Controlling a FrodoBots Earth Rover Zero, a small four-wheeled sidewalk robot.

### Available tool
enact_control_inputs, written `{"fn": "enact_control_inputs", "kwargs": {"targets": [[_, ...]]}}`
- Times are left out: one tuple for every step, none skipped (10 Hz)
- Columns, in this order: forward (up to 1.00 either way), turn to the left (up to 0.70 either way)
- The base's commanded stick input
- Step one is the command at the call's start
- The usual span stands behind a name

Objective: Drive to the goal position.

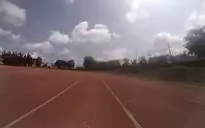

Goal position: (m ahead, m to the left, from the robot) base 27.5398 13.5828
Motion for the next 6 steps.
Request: {"fn": "enact_control_inputs", "kwargs": {"targets": [[0.70, 0.00], [0.70, 0.00], [0.70, 0.00], [0.70, 0.00], [0.70, 0.00], [0.70, 0.00]]}}
